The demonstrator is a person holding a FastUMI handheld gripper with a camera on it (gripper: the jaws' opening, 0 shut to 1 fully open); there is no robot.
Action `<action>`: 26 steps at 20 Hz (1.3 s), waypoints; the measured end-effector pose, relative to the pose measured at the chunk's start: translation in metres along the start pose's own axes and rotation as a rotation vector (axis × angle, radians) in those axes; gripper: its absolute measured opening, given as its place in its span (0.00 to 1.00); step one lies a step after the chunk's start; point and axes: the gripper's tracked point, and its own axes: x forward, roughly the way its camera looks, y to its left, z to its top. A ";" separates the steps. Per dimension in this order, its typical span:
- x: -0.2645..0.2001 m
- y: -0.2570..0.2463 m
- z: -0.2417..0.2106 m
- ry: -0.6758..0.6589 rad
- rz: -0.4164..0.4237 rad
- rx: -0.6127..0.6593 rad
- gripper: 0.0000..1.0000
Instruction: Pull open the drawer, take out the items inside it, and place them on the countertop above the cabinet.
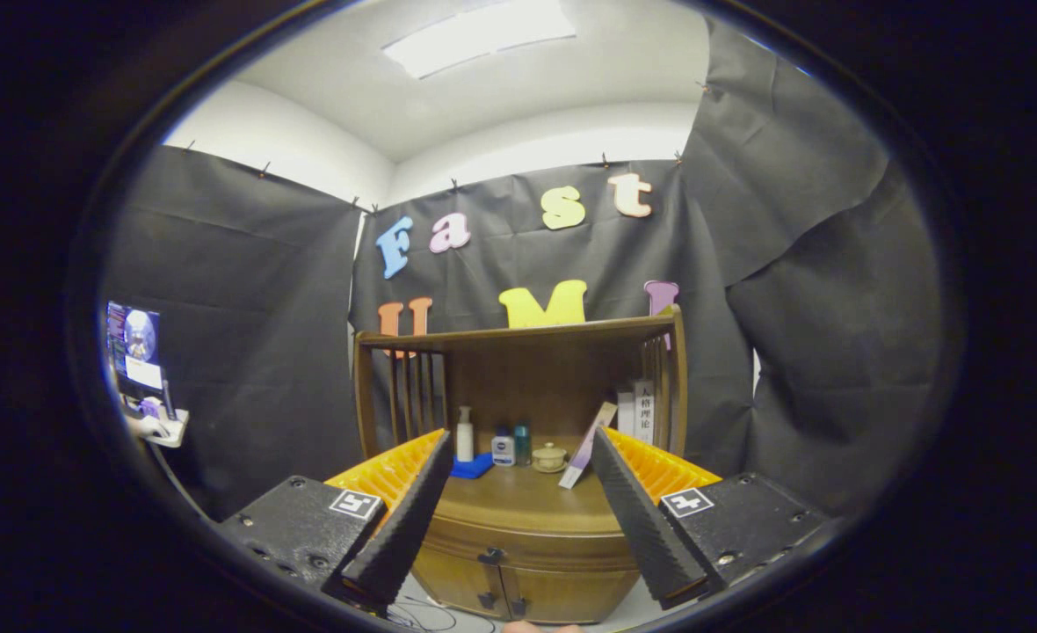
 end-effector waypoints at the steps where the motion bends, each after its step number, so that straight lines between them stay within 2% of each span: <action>1: 0.003 0.000 -0.005 0.003 -0.001 0.009 1.00; 6: 0.018 0.010 -0.025 0.022 0.017 0.010 1.00; 12: 0.049 0.029 -0.072 0.054 0.026 0.017 1.00; 16: 0.071 0.041 -0.103 0.025 -0.004 0.018 1.00; 26: 0.123 0.048 -0.235 0.178 -0.083 0.044 1.00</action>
